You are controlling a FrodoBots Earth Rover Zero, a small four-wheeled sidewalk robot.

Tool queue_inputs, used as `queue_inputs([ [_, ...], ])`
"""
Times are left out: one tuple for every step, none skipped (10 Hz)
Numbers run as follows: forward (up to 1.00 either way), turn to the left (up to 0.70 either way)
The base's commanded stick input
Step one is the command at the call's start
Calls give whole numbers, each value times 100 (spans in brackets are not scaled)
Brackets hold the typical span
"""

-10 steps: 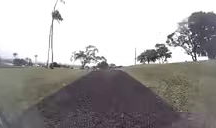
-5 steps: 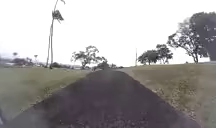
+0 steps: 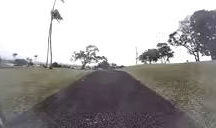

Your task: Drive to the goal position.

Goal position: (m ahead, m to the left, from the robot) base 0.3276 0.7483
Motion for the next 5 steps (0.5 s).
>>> queue_inputs([
  [100,0],
  [100,0],
  [100,0],
  [100,0],
  [100,0],
])
